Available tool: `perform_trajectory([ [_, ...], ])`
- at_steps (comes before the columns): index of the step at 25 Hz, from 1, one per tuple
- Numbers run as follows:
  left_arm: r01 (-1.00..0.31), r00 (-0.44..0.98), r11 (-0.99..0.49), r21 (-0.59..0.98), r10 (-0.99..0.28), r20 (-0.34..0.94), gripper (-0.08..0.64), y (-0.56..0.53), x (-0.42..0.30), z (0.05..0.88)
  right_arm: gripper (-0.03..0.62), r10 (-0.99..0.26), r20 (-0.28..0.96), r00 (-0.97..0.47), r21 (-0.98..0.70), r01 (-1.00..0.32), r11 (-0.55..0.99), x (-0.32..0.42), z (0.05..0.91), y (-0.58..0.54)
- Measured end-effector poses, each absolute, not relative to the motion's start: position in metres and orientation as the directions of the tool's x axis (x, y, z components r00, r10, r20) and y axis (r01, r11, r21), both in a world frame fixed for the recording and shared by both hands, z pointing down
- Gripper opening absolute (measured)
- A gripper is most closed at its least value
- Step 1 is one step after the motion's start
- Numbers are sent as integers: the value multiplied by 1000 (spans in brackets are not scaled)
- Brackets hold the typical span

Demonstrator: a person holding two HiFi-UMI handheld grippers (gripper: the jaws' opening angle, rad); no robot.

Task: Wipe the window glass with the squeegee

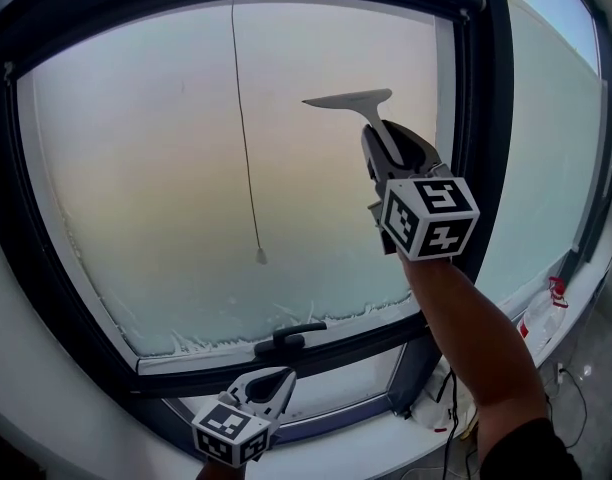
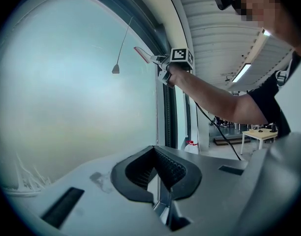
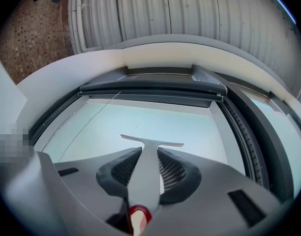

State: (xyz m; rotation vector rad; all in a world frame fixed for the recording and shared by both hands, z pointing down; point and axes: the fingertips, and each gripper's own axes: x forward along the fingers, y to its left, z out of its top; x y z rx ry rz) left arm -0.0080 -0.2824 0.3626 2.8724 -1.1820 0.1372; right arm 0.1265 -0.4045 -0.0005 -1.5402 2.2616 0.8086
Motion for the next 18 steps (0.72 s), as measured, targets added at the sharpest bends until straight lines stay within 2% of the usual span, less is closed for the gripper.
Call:
perform_trajectory([
  [18, -730, 683, -681, 51, -724, 103, 0, -281, -24, 399, 84, -827, -417, -377, 204, -926, 319, 128, 126, -394],
])
